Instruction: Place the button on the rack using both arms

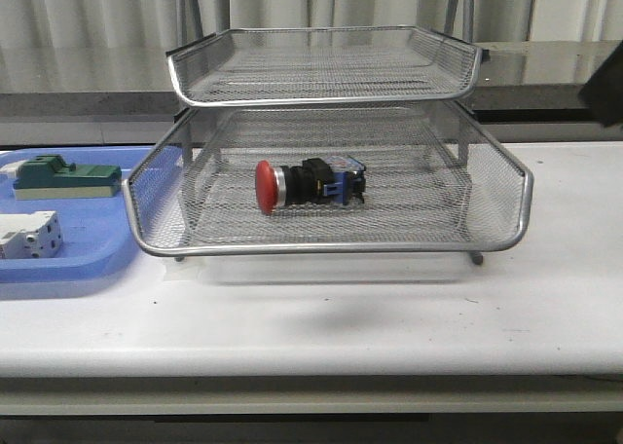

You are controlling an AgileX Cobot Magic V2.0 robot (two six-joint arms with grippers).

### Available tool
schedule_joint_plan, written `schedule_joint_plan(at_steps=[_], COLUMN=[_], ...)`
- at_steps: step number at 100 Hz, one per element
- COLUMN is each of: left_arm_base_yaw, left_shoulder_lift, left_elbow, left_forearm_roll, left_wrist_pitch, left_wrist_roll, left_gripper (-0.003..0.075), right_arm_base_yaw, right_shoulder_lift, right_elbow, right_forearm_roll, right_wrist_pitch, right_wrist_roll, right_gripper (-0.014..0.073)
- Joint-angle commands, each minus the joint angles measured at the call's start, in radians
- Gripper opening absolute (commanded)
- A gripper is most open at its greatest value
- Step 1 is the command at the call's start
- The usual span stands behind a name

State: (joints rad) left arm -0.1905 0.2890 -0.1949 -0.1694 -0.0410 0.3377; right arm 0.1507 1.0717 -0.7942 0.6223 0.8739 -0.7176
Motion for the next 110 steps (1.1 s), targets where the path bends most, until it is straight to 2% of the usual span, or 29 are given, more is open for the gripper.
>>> schedule_joint_plan(at_steps=[1,18,48,71,110], left_arm_base_yaw=[0.001,0.001,0.001,0.001,0.001], left_shoulder_lift=[0.006,0.006,0.006,0.006,0.006], left_elbow=[-0.031,-0.031,-0.031,-0.031,-0.031], left_forearm_roll=[-0.010,-0.010,-0.010,-0.010,-0.010], left_wrist_pitch=[-0.081,-0.081,-0.081,-0.081,-0.081], left_wrist_roll=[-0.010,-0.010,-0.010,-0.010,-0.010], left_gripper=[-0.0020,-0.0020,-0.0020,-0.0020,-0.0020], right_arm_base_yaw=[0.068,0.202,0.357,0.368,0.361], right_shoulder_lift=[0.056,0.174,0.331,0.424,0.605], right_elbow=[-0.036,-0.036,-0.036,-0.068,-0.280], right_forearm_roll=[0.053,0.036,-0.124,-0.143,-0.264], right_wrist_pitch=[-0.035,-0.091,-0.268,-0.351,-0.370], right_wrist_roll=[-0.086,-0.170,-0.173,-0.173,-0.173], right_gripper=[-0.0060,-0.0060,-0.0060,-0.0060,-0.0060])
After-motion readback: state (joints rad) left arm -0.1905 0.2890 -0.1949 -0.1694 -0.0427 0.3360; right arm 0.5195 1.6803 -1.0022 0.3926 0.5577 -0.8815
